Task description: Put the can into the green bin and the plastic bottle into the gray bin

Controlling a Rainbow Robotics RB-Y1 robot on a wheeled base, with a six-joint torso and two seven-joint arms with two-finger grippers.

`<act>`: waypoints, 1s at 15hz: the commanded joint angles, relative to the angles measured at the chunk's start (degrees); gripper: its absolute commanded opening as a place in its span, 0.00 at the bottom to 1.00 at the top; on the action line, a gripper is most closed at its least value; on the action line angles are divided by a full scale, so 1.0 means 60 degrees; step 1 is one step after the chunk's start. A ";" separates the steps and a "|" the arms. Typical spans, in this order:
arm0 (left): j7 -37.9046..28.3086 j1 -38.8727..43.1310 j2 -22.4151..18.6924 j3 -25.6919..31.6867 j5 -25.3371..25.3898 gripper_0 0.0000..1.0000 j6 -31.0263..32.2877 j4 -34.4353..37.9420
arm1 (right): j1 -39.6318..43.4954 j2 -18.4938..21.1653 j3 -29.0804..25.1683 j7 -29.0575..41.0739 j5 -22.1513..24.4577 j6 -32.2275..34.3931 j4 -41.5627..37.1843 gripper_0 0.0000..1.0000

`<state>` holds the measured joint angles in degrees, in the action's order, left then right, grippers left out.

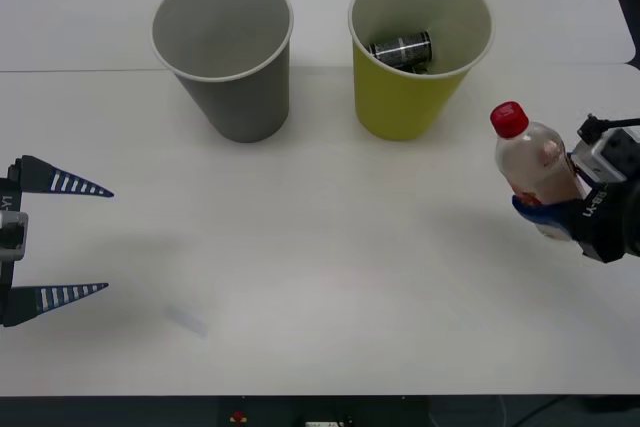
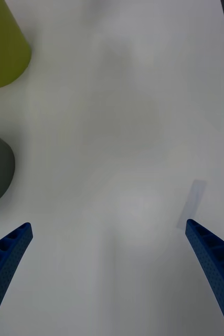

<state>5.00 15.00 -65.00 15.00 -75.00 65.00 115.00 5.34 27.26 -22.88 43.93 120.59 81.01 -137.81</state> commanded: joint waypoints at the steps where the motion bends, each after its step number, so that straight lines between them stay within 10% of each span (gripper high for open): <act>1: 0.0000 0.0000 0.0000 0.0000 0.0000 1.00 0.0000 0.0000 | -0.0626 0.0026 0.0004 0.1717 0.0146 0.1396 -0.0777 0.00; 8: 0.0000 0.0000 0.0000 0.0000 0.0000 1.00 0.0000 0.0000 | -0.1564 0.0759 0.1044 0.5555 0.0366 0.1498 -0.1744 0.00; 15: 0.0000 0.0000 0.0000 0.0000 0.0000 1.00 0.0000 0.0000 | -0.2985 0.1330 0.2245 0.6082 0.0893 0.1498 -0.1744 0.00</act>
<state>5.00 15.00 -65.00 15.00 -75.00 65.00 115.00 -11.41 35.10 -10.27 80.41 125.61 90.03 -148.42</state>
